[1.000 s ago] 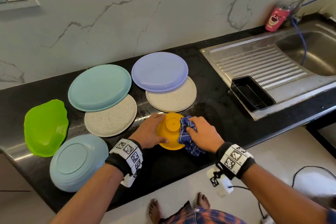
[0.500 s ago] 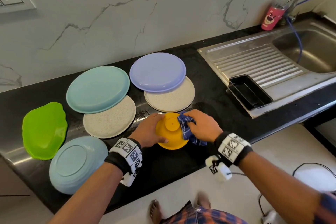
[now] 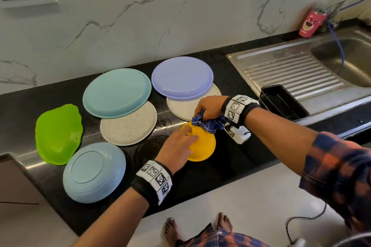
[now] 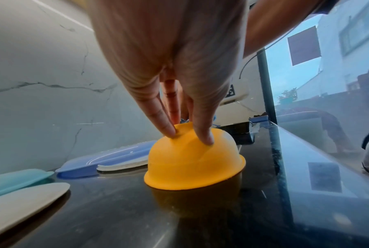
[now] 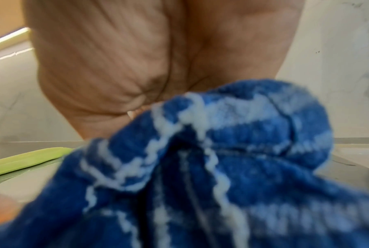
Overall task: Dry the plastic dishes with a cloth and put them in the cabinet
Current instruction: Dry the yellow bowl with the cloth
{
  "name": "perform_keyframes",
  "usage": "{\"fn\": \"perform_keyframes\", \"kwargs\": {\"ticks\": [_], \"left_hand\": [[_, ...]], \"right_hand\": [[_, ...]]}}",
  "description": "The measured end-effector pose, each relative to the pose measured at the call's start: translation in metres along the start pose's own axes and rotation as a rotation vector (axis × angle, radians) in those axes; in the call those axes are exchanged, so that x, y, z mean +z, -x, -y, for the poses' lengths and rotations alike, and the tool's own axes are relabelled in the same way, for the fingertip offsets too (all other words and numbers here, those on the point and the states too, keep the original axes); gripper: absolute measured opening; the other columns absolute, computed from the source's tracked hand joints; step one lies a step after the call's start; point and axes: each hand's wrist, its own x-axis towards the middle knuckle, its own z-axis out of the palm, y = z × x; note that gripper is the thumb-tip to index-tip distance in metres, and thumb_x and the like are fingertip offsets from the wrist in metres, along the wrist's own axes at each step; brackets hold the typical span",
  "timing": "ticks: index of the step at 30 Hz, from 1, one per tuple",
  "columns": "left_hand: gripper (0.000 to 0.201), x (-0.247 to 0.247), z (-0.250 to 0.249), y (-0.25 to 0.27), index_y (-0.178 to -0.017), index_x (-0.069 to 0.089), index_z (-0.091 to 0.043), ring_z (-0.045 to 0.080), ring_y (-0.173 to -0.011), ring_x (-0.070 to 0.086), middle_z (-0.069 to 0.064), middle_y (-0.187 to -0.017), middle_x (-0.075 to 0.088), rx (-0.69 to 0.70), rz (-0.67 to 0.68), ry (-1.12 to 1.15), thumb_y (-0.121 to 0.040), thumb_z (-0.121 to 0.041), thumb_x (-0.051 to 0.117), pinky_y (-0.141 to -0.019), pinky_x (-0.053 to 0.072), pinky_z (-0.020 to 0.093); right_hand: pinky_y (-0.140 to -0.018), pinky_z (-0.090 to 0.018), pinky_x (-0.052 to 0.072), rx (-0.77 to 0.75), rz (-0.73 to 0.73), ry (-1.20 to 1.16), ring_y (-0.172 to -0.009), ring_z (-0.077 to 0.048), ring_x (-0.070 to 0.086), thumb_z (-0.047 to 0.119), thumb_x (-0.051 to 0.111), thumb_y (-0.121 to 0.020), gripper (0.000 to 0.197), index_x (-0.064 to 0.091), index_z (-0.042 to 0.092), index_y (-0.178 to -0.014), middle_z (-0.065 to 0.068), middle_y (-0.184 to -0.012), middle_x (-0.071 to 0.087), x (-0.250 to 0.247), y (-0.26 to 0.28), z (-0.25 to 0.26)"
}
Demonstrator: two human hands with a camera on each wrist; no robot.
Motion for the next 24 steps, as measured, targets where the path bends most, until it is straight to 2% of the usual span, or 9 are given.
{"fn": "perform_keyframes", "kwargs": {"ticks": [4, 8, 12, 14, 16, 17, 19, 22, 24], "left_hand": [[0.046, 0.003, -0.005, 0.004, -0.121, 0.063, -0.009, 0.032, -0.100, 0.055, 0.009, -0.120, 0.057, 0.055, 0.006, -0.129, -0.078, -0.002, 0.074, -0.083, 0.053, 0.046], [0.044, 0.000, -0.016, 0.004, -0.123, 0.060, -0.006, 0.030, -0.101, 0.052, 0.007, -0.121, 0.056, 0.057, -0.009, -0.179, -0.081, 0.003, 0.070, -0.075, 0.056, 0.041], [0.041, -0.004, -0.021, 0.001, -0.118, 0.063, -0.008, 0.028, -0.097, 0.054, 0.005, -0.116, 0.058, 0.048, -0.012, -0.225, -0.079, 0.002, 0.072, -0.071, 0.053, 0.037], [0.039, -0.008, -0.020, 0.000, -0.102, 0.070, -0.012, 0.027, -0.085, 0.059, 0.002, -0.102, 0.063, 0.055, -0.009, -0.252, -0.067, -0.002, 0.083, -0.060, 0.054, 0.036], [0.039, -0.012, -0.016, -0.003, -0.087, 0.073, -0.016, 0.026, -0.076, 0.061, -0.002, -0.086, 0.064, 0.066, 0.025, -0.292, -0.053, -0.011, 0.092, -0.052, 0.052, 0.034], [0.041, -0.014, -0.014, -0.005, -0.086, 0.073, -0.018, 0.026, -0.076, 0.061, -0.003, -0.082, 0.064, 0.068, 0.049, -0.311, -0.051, -0.016, 0.094, -0.052, 0.052, 0.034], [0.044, -0.014, -0.010, -0.007, -0.092, 0.073, -0.019, 0.026, -0.081, 0.061, -0.003, -0.083, 0.063, 0.079, 0.082, -0.336, -0.053, -0.026, 0.094, -0.057, 0.052, 0.037], [0.052, -0.012, -0.005, -0.005, -0.101, 0.073, -0.018, 0.027, -0.086, 0.063, -0.002, -0.088, 0.064, 0.107, 0.082, -0.353, -0.054, -0.029, 0.094, -0.062, 0.054, 0.038], [0.056, -0.010, -0.002, -0.005, -0.100, 0.073, -0.017, 0.027, -0.087, 0.064, -0.001, -0.090, 0.064, 0.149, 0.075, -0.354, -0.050, -0.030, 0.094, -0.063, 0.056, 0.035]], "right_hand": [[-0.079, -0.028, 0.047, -0.059, 0.017, 0.024, -0.088, -0.017, 0.059, 0.002, 0.052, -0.085, 0.049, 0.070, 0.026, -0.125, -0.003, -0.114, 0.071, -0.004, -0.007, 0.014], [-0.070, -0.026, 0.050, -0.148, 0.055, 0.051, -0.077, -0.018, 0.059, -0.005, 0.045, -0.081, 0.059, 0.071, 0.031, -0.121, 0.000, -0.106, 0.072, 0.000, -0.014, 0.031], [-0.082, -0.036, 0.054, -0.175, 0.096, 0.039, -0.097, -0.028, 0.064, -0.005, 0.045, -0.080, 0.059, 0.073, 0.032, -0.117, 0.000, -0.116, 0.070, 0.003, -0.022, 0.035], [-0.087, -0.039, 0.054, -0.160, 0.082, -0.035, -0.100, -0.029, 0.063, -0.003, 0.044, -0.082, 0.057, 0.073, 0.030, -0.117, -0.002, -0.117, 0.070, 0.005, -0.023, 0.029], [-0.094, -0.042, 0.051, -0.119, 0.028, -0.138, -0.103, -0.025, 0.061, 0.003, 0.045, -0.087, 0.050, 0.069, 0.030, -0.120, -0.001, -0.121, 0.068, 0.013, -0.020, 0.018], [-0.094, -0.039, 0.048, -0.090, -0.009, -0.173, -0.104, -0.022, 0.059, 0.007, 0.044, -0.091, 0.046, 0.066, 0.030, -0.124, 0.000, -0.125, 0.066, 0.019, -0.017, 0.012], [-0.092, -0.035, 0.041, -0.040, -0.090, -0.218, -0.108, -0.021, 0.055, 0.016, 0.041, -0.099, 0.039, 0.059, 0.028, -0.131, 0.000, -0.131, 0.061, 0.034, -0.008, 0.001], [-0.100, -0.038, 0.042, 0.019, -0.269, -0.327, -0.119, -0.025, 0.056, 0.022, 0.036, -0.104, 0.036, 0.053, 0.025, -0.136, -0.003, -0.135, 0.058, 0.065, 0.011, -0.009], [-0.103, -0.039, 0.042, 0.128, -0.423, -0.453, -0.121, -0.026, 0.056, 0.026, 0.036, -0.104, 0.037, 0.051, 0.028, -0.138, -0.002, -0.137, 0.056, 0.092, 0.026, -0.008]]}}
